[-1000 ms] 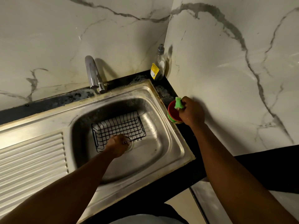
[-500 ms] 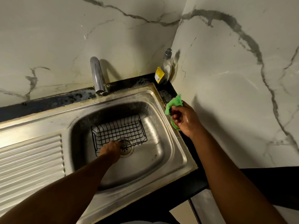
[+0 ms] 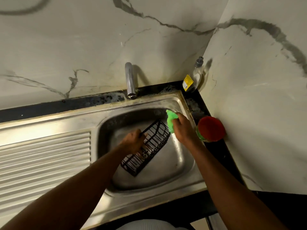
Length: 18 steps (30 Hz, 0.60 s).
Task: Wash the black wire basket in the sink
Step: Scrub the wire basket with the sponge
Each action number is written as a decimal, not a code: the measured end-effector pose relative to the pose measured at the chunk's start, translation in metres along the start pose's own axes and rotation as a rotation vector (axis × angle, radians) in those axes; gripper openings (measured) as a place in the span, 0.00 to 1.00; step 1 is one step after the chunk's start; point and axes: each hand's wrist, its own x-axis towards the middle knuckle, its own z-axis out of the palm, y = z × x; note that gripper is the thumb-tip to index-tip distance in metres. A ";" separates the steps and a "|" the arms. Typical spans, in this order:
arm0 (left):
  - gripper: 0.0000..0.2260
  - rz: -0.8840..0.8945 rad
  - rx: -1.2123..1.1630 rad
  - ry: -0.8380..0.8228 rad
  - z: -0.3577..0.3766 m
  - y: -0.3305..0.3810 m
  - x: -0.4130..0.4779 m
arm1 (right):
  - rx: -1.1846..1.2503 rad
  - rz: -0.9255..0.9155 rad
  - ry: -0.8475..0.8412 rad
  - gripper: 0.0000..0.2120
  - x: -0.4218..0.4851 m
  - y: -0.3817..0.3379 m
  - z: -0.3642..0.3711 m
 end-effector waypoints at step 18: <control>0.16 -0.058 -0.601 0.091 0.011 -0.007 -0.043 | -0.658 -0.865 -0.308 0.08 -0.035 0.015 0.071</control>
